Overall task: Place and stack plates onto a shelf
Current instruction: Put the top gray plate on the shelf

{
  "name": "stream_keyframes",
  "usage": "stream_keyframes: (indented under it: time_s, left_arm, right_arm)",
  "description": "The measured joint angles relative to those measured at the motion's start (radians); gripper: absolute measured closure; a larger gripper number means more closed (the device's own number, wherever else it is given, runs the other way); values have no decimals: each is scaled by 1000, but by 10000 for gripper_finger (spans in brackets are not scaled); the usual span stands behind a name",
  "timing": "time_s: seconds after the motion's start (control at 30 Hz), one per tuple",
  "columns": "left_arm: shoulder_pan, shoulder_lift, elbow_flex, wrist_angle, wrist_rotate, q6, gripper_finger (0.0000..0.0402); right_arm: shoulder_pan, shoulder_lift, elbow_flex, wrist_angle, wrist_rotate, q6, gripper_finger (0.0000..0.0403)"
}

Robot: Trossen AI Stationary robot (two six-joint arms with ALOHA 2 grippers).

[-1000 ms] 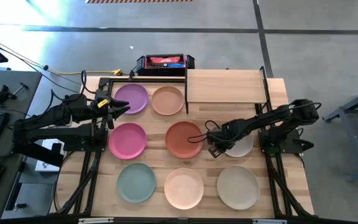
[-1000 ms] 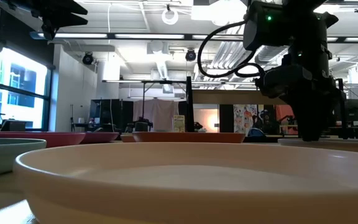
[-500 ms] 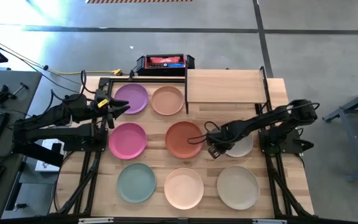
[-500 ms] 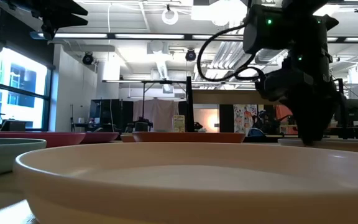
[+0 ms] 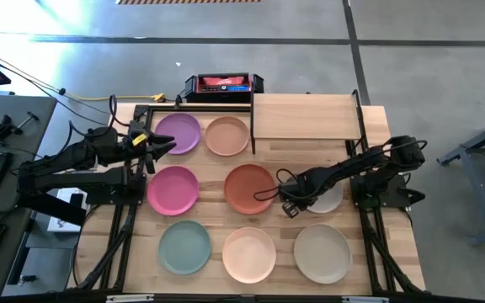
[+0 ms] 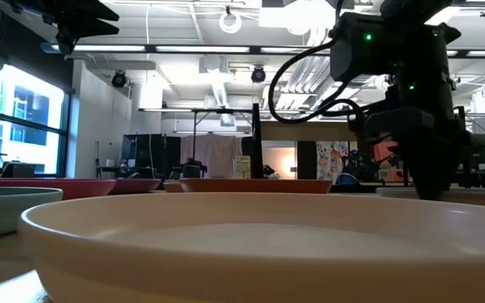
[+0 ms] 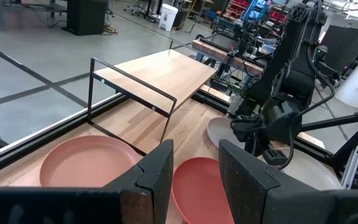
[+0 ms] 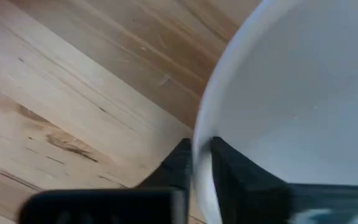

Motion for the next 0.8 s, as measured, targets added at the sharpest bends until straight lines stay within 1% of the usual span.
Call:
stream_keyframes:
  time_s: [0.07, 0.17, 0.3, 0.57, 0.8]
  left_arm:
    - [0, 0, 0, 0, 0, 0, 287]
    - [0, 0, 0, 0, 0, 0, 287]
    - [0, 0, 0, -1, 0, 0, 287]
    - [0, 0, 0, -2, -3, 43, 287]
    - [0, 0, 0, -3, -3, 44, 287]
  right_arm:
    - [0, -1, 0, -2, -7, 1, 395]
    - [0, -1, 0, -3, -21, 13, 392]
    - [0, -9, 20, -46, -53, 12, 400]
    - [0, -16, 191, -225, -57, -60, 402]
    - [0, -16, 338, -339, -42, -67, 402]
